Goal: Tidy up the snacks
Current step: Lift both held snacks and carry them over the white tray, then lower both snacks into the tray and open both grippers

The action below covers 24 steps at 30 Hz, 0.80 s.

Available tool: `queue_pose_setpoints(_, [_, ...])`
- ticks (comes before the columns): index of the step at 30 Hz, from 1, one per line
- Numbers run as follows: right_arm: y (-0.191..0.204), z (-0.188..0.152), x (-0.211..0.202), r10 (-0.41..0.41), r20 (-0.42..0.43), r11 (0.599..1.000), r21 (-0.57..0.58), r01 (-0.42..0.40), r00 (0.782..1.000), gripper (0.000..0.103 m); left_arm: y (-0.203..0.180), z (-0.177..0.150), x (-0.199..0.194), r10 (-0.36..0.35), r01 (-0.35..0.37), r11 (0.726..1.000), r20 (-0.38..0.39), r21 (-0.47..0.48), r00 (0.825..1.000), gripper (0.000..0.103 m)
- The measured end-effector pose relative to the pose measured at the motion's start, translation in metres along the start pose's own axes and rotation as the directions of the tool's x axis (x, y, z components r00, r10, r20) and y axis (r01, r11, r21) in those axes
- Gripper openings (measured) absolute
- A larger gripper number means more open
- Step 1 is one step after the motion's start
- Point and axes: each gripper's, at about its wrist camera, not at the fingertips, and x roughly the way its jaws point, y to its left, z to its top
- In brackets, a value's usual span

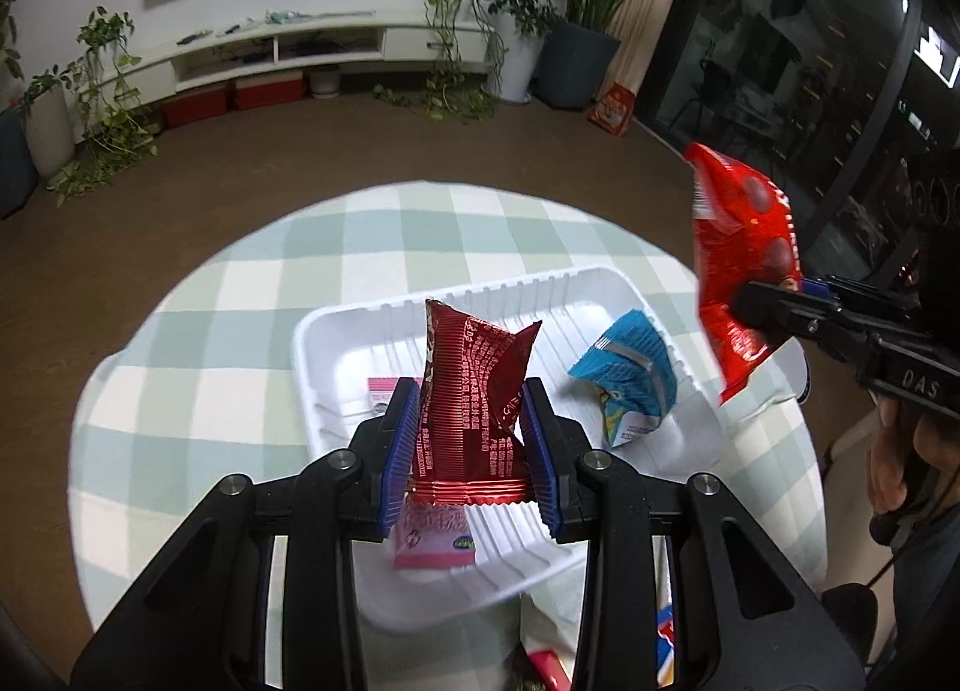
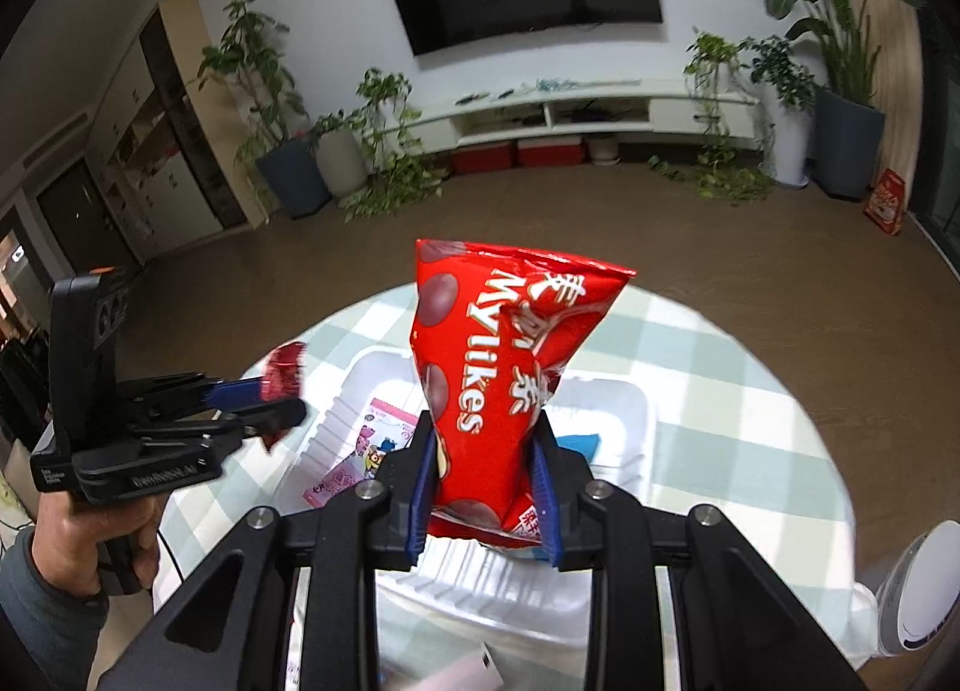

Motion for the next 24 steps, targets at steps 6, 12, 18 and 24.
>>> queue_pose_setpoints(6, [0.004, -0.009, 0.036, 0.015, -0.072, 1.000, -0.009, -0.016, 0.997, 0.031, 0.001, -0.007, 0.040, -0.011, 0.011, 1.000, -0.053, 0.002, 0.999, 0.032])
queue_pose_setpoints(12, [0.008, -0.020, 0.062, 0.018, -0.141, 0.999, -0.027, -0.022, 0.990, 0.031, -0.004, -0.014, 0.070, -0.011, 0.013, 1.000, -0.089, 0.021, 0.996, 0.032])
queue_pose_setpoints(18, [0.009, -0.025, 0.079, 0.009, -0.191, 0.999, -0.040, -0.017, 0.981, 0.031, -0.007, -0.015, 0.091, -0.003, 0.008, 0.999, -0.113, 0.044, 0.994, 0.032])
queue_pose_setpoints(24, [0.008, -0.029, 0.095, -0.020, -0.238, 0.999, -0.054, 0.008, 0.971, 0.031, -0.006, -0.019, 0.103, 0.017, -0.009, 0.998, -0.137, 0.058, 0.990, 0.032])
